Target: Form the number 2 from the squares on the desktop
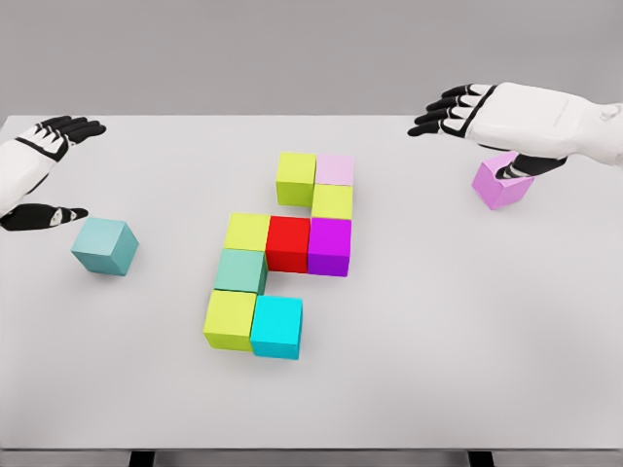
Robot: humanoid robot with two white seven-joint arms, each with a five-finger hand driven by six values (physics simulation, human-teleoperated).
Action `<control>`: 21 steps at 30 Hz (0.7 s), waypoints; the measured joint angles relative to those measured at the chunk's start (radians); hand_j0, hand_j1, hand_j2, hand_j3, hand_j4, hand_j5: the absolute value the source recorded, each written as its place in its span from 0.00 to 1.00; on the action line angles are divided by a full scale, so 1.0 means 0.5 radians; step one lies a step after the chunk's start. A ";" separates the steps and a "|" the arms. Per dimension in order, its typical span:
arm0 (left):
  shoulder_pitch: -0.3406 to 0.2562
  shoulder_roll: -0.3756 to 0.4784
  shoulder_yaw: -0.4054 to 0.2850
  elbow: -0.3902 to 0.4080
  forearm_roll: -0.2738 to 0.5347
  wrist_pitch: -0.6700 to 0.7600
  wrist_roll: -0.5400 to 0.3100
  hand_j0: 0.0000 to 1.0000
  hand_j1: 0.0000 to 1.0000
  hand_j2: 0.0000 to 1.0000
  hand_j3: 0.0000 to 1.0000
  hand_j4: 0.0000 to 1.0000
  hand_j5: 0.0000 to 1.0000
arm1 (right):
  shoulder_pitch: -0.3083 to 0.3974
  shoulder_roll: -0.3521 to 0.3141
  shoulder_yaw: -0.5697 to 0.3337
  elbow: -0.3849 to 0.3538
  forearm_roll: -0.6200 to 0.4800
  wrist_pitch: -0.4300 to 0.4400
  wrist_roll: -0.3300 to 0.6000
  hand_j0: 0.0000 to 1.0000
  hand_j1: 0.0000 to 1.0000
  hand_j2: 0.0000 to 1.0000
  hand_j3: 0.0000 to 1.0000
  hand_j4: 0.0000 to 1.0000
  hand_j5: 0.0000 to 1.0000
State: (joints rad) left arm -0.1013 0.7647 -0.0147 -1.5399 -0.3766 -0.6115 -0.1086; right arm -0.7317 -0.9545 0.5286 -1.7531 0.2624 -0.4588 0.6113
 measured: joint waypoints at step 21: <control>-0.034 0.855 -0.136 -0.423 1.280 0.493 -0.995 1.00 1.00 1.00 1.00 1.00 1.00 | 0.009 -0.086 0.040 0.379 -0.510 1.119 0.000 1.00 1.00 1.00 1.00 1.00 1.00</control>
State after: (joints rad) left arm -0.1181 1.1921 -0.0827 -1.7513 0.2634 -0.3651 -0.6062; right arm -0.7271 -0.9977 0.5486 -1.5634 0.0073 0.1010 0.6112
